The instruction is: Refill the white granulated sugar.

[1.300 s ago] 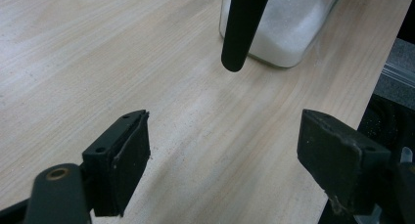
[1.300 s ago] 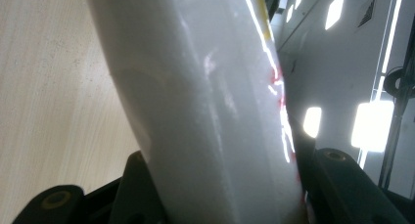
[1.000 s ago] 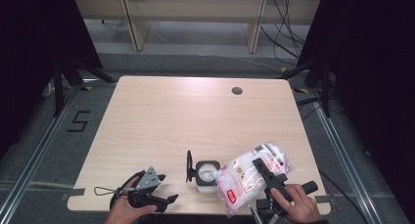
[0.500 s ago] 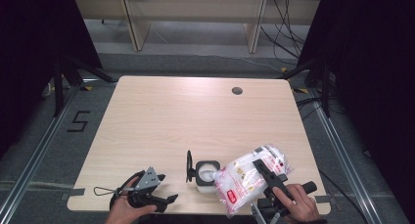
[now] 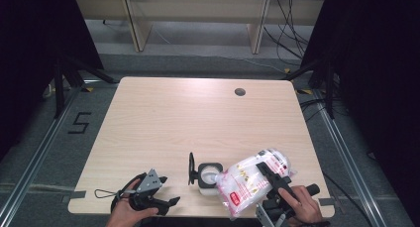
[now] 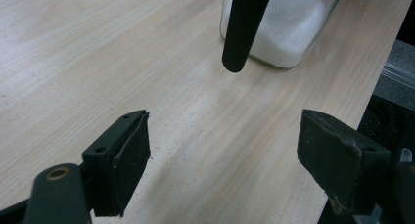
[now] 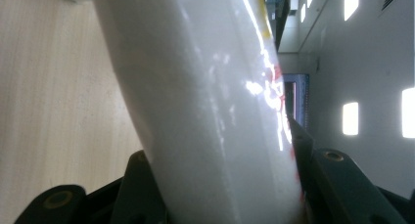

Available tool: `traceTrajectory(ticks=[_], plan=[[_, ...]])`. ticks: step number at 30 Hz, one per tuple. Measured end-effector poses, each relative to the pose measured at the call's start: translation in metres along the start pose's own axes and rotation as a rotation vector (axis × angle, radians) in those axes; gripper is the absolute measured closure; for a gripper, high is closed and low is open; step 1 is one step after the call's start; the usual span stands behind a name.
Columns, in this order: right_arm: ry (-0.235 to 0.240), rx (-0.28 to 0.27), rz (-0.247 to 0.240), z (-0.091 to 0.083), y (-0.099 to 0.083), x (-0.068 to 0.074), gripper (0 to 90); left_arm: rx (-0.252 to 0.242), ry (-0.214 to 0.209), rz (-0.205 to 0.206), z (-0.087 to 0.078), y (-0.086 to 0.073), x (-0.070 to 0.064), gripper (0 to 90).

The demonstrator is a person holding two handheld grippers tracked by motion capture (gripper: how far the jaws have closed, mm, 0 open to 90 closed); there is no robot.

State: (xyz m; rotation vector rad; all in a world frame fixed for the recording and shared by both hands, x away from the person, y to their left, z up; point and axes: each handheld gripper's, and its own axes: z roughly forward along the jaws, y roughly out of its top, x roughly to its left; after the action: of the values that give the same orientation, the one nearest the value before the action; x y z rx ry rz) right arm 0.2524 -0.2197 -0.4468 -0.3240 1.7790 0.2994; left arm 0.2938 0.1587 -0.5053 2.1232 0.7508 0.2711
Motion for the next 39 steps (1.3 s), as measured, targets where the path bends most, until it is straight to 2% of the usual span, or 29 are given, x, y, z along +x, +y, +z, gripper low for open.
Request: traceTrajectory(ticks=[1,2,3,7,8,9,11,16,17,18,20,23,26,27,28,30,31,32,33,35,37,39], plan=[[0.005,-0.006,0.019,0.0005,-0.0005,0.0014,58.5,-0.001,0.001,0.0,0.0,-0.0001,0.0,19.4],[-0.004,-0.017,-0.012,0.0008,-0.0003,-0.0007,58.6,-0.001,0.0,0.0,-0.0001,0.0,0.0,19.4],[0.003,-0.008,0.006,0.0002,-0.0004,0.0007,58.7,-0.014,-0.002,-0.009,0.0008,-0.0001,-0.0006,19.4],[0.006,-0.012,0.008,0.0001,-0.0005,0.0009,58.9,-0.013,0.0,0.001,0.0003,0.0001,0.0002,19.4],[-0.001,-0.026,-0.01,0.0006,-0.001,-0.001,58.9,-0.015,-0.001,-0.001,0.0003,0.0001,0.0,19.4],[0.001,-0.018,-0.008,-0.0005,-0.0012,-0.0019,59.0,-0.015,-0.001,-0.001,0.0003,0.0002,-0.0001,19.4],[0.004,-0.033,0.022,0.0009,-0.0028,-0.0006,59.2,-0.015,-0.001,-0.001,0.0004,0.0002,-0.0002,19.4],[0.005,-0.033,0.036,0.0006,-0.0061,-0.0026,59.7,-0.011,-0.001,-0.011,0.0006,0.0,-0.0005,19.4],[0.015,-0.03,0.076,0.0005,-0.0073,-0.0009,59.8,-0.013,-0.002,-0.023,0.0008,-0.0002,-0.0013,19.4],[0.006,-0.042,0.058,0.0011,-0.0082,-0.0028,60.0,-0.014,-0.002,-0.023,0.0009,-0.0002,-0.0013,19.4],[0.012,-0.039,0.059,0.0014,-0.0087,-0.003,60.3,0.0,-0.002,-0.007,0.0,-0.0001,-0.0003,19.4],[0.025,-0.031,0.082,0.0014,-0.0093,-0.0011,60.6,-0.014,-0.002,-0.023,0.0007,-0.0002,-0.0013,19.4],[0.019,-0.048,0.066,0.0019,-0.0093,-0.0017,61.1,-0.014,-0.002,-0.023,0.001,-0.0003,-0.0013,19.4],[0.019,-0.047,0.072,0.0017,-0.009,-0.0013,61.1,-0.001,-0.002,-0.006,0.0,-0.0002,-0.0003,19.4],[0.022,-0.048,0.112,0.0015,-0.0092,0.0016,61.2,-0.002,-0.002,-0.007,0.0,-0.0001,-0.0004,19.4],[0.021,-0.056,0.057,0.0017,-0.0082,-0.0018,61.3,-0.001,-0.002,-0.006,0.0,-0.0001,-0.0004,19.4],[0.024,-0.058,0.064,0.0019,-0.0082,-0.0013,61.4,-0.001,-0.002,-0.007,0.0,-0.0002,-0.0004,19.4],[0.027,-0.059,0.098,0.0021,-0.0083,0.0012,61.4,-0.015,-0.002,-0.023,0.0011,-0.0004,-0.0015,19.4],[0.03,-0.059,0.103,0.0022,-0.0083,0.0015,61.5,-0.003,0.001,-0.001,0.0,-0.0002,-0.0002,19.4],[0.029,-0.066,0.074,0.0024,-0.0081,-0.0012,61.7,-0.002,0.001,0.001,0.0001,-0.0001,-0.0002,19.4],[0.035,-0.069,0.138,0.0028,-0.0087,0.0024,61.9,0.0,0.001,-0.004,0.0004,-0.0002,-0.0005,19.4],[0.043,-0.074,0.145,0.0029,-0.0085,0.0025,62.1,0.003,0.001,-0.008,0.0012,-0.0005,-0.0001,19.4]])
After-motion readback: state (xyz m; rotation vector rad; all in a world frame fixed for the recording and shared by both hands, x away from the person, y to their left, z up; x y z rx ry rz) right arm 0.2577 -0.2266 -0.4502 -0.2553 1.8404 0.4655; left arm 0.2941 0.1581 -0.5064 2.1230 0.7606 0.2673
